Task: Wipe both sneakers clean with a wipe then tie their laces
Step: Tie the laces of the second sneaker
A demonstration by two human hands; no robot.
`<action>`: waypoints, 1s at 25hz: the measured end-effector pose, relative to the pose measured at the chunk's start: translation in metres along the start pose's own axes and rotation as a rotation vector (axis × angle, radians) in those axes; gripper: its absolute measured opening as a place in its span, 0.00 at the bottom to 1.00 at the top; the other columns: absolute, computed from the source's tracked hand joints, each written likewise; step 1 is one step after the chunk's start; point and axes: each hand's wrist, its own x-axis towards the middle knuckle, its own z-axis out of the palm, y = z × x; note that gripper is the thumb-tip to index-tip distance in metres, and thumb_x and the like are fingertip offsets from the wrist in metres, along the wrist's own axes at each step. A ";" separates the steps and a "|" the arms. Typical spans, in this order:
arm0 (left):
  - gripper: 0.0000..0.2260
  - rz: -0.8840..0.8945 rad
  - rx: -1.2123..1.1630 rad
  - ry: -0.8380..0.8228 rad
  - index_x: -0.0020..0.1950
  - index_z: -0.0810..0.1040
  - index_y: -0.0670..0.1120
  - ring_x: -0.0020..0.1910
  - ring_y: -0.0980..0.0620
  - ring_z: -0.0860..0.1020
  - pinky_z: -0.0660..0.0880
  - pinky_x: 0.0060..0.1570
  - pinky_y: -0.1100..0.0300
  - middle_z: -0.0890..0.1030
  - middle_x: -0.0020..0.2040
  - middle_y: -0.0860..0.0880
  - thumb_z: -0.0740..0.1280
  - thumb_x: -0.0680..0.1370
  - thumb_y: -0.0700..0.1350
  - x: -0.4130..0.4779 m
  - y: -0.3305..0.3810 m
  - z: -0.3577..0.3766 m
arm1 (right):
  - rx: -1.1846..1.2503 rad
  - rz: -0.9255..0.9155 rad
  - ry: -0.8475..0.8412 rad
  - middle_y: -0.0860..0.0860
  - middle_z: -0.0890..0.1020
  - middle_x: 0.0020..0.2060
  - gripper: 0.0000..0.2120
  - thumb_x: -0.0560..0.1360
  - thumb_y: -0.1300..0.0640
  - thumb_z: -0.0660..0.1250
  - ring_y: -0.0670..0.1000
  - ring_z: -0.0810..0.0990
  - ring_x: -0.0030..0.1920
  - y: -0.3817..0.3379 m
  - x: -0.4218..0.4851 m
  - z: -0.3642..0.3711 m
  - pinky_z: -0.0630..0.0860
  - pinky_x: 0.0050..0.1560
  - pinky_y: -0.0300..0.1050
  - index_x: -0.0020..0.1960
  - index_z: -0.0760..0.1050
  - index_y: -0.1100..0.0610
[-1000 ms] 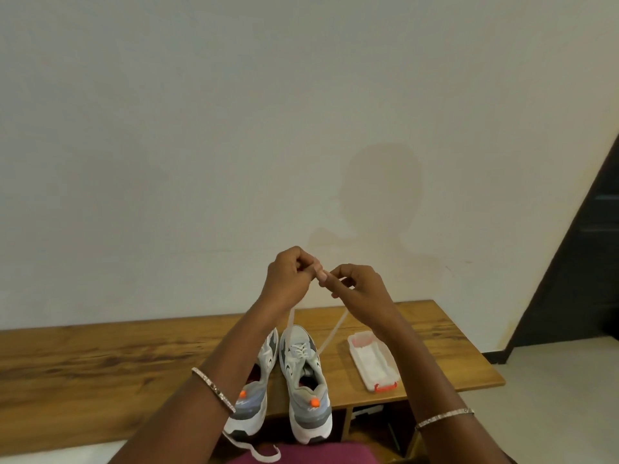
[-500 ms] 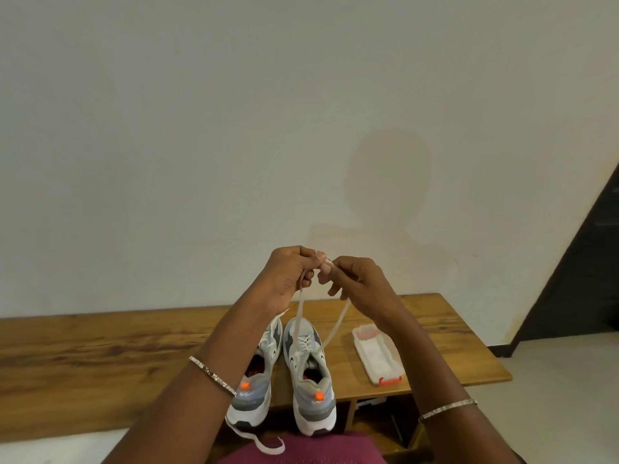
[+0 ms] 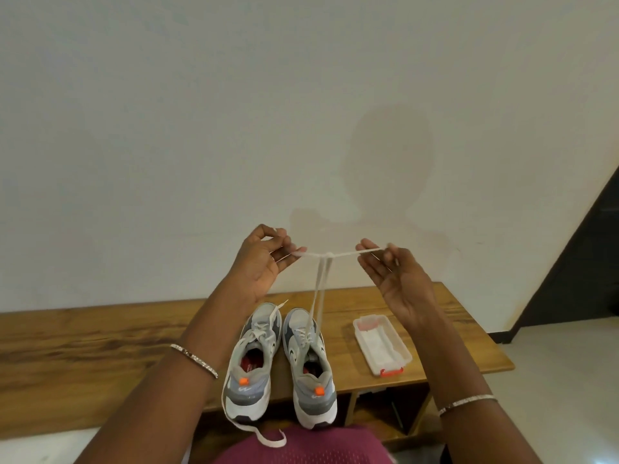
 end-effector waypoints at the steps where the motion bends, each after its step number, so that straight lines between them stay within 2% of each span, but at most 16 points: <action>1: 0.13 0.035 0.088 0.012 0.41 0.70 0.44 0.30 0.52 0.76 0.81 0.37 0.57 0.77 0.35 0.46 0.61 0.81 0.29 0.004 -0.004 -0.009 | 0.125 0.025 0.055 0.60 0.85 0.49 0.15 0.82 0.60 0.59 0.57 0.85 0.53 0.000 0.002 -0.010 0.80 0.59 0.53 0.36 0.68 0.59; 3: 0.13 0.133 0.428 0.022 0.41 0.69 0.45 0.32 0.53 0.72 0.70 0.31 0.62 0.76 0.37 0.47 0.62 0.82 0.31 0.010 -0.010 -0.031 | 0.183 0.036 0.199 0.54 0.79 0.34 0.15 0.81 0.59 0.60 0.51 0.80 0.35 0.003 0.006 -0.032 0.82 0.43 0.47 0.35 0.67 0.56; 4: 0.10 0.196 0.687 0.019 0.42 0.69 0.45 0.33 0.52 0.73 0.68 0.32 0.61 0.78 0.37 0.48 0.63 0.82 0.34 0.012 -0.012 -0.044 | 0.092 0.027 0.277 0.52 0.73 0.30 0.15 0.80 0.59 0.60 0.49 0.72 0.30 0.004 0.007 -0.044 0.76 0.35 0.43 0.35 0.66 0.55; 6: 0.05 0.280 1.282 -0.061 0.45 0.75 0.47 0.35 0.52 0.76 0.70 0.37 0.57 0.79 0.37 0.51 0.69 0.80 0.42 0.014 -0.015 -0.072 | -0.304 -0.067 0.431 0.52 0.66 0.29 0.13 0.78 0.60 0.59 0.51 0.62 0.29 0.009 0.007 -0.077 0.63 0.29 0.44 0.35 0.65 0.55; 9: 0.06 0.144 1.943 -0.339 0.48 0.81 0.54 0.40 0.54 0.73 0.68 0.43 0.58 0.73 0.37 0.59 0.72 0.77 0.55 0.012 -0.022 -0.107 | -1.128 -0.268 0.407 0.53 0.67 0.29 0.12 0.77 0.57 0.61 0.53 0.64 0.31 0.018 0.004 -0.123 0.61 0.32 0.46 0.35 0.66 0.56; 11: 0.09 0.074 2.052 -0.358 0.45 0.82 0.52 0.44 0.51 0.74 0.66 0.42 0.58 0.72 0.39 0.55 0.69 0.79 0.56 0.012 -0.028 -0.120 | -1.628 -0.236 0.268 0.48 0.74 0.31 0.12 0.76 0.54 0.68 0.50 0.72 0.33 0.024 0.006 -0.142 0.65 0.33 0.43 0.36 0.71 0.54; 14: 0.15 0.087 1.616 -0.193 0.36 0.80 0.50 0.45 0.48 0.78 0.69 0.40 0.57 0.79 0.45 0.45 0.66 0.82 0.52 0.007 -0.036 -0.117 | -1.929 0.192 -0.157 0.43 0.80 0.38 0.14 0.72 0.39 0.72 0.47 0.76 0.38 0.037 0.009 -0.144 0.69 0.36 0.44 0.45 0.82 0.50; 16: 0.18 -0.052 1.015 -0.104 0.36 0.79 0.44 0.50 0.52 0.79 0.73 0.47 0.57 0.83 0.53 0.45 0.64 0.84 0.48 0.004 -0.044 -0.104 | -1.835 0.265 -0.342 0.46 0.81 0.32 0.16 0.73 0.39 0.72 0.48 0.73 0.32 0.047 0.009 -0.137 0.69 0.36 0.47 0.41 0.86 0.51; 17: 0.19 -0.129 0.670 -0.130 0.35 0.77 0.44 0.53 0.52 0.80 0.74 0.53 0.56 0.84 0.54 0.45 0.62 0.84 0.47 0.005 -0.049 -0.097 | -1.690 0.247 -0.354 0.49 0.79 0.30 0.16 0.74 0.40 0.70 0.49 0.71 0.31 0.051 0.007 -0.128 0.67 0.35 0.47 0.40 0.86 0.52; 19: 0.20 -0.248 0.117 -0.163 0.32 0.73 0.45 0.51 0.47 0.83 0.76 0.62 0.49 0.84 0.44 0.44 0.60 0.84 0.47 0.012 -0.059 -0.086 | -1.272 0.233 -0.285 0.55 0.77 0.35 0.19 0.76 0.42 0.68 0.49 0.70 0.35 0.059 0.009 -0.109 0.66 0.37 0.43 0.44 0.84 0.59; 20: 0.20 -0.277 -0.017 -0.143 0.32 0.71 0.45 0.41 0.48 0.82 0.78 0.59 0.49 0.80 0.34 0.46 0.61 0.84 0.47 0.015 -0.062 -0.079 | -1.037 0.227 -0.259 0.56 0.78 0.39 0.20 0.78 0.45 0.66 0.51 0.70 0.39 0.064 0.011 -0.097 0.67 0.39 0.42 0.47 0.83 0.63; 21: 0.19 -0.285 -0.026 -0.109 0.32 0.68 0.46 0.30 0.51 0.77 0.81 0.48 0.52 0.73 0.27 0.49 0.61 0.83 0.47 0.019 -0.067 -0.073 | -0.815 0.223 -0.221 0.58 0.81 0.44 0.19 0.80 0.49 0.64 0.52 0.72 0.43 0.070 0.015 -0.087 0.69 0.43 0.43 0.48 0.82 0.65; 22: 0.19 -0.261 0.074 -0.086 0.33 0.66 0.47 0.23 0.54 0.68 0.77 0.33 0.57 0.66 0.23 0.51 0.62 0.83 0.47 0.021 -0.071 -0.065 | -0.602 0.229 -0.163 0.59 0.83 0.49 0.18 0.82 0.53 0.62 0.52 0.76 0.48 0.075 0.020 -0.079 0.71 0.50 0.44 0.44 0.80 0.65; 23: 0.18 -0.218 0.242 -0.083 0.34 0.65 0.48 0.21 0.55 0.61 0.67 0.24 0.61 0.62 0.22 0.53 0.63 0.83 0.47 0.023 -0.076 -0.060 | -0.369 0.265 -0.088 0.60 0.84 0.49 0.18 0.82 0.55 0.60 0.53 0.80 0.52 0.079 0.026 -0.072 0.72 0.56 0.47 0.37 0.76 0.62; 24: 0.17 -0.175 0.433 -0.104 0.36 0.66 0.48 0.21 0.56 0.58 0.59 0.24 0.63 0.62 0.22 0.55 0.65 0.82 0.47 0.025 -0.080 -0.057 | -0.143 0.309 -0.002 0.60 0.84 0.42 0.18 0.82 0.56 0.59 0.54 0.83 0.51 0.082 0.032 -0.068 0.73 0.61 0.51 0.33 0.71 0.58; 25: 0.13 -0.131 0.636 -0.136 0.38 0.71 0.48 0.23 0.57 0.61 0.58 0.25 0.63 0.67 0.24 0.57 0.68 0.81 0.48 0.028 -0.084 -0.057 | 0.028 0.330 0.077 0.56 0.81 0.33 0.18 0.81 0.57 0.60 0.54 0.84 0.45 0.085 0.038 -0.067 0.74 0.63 0.55 0.32 0.69 0.55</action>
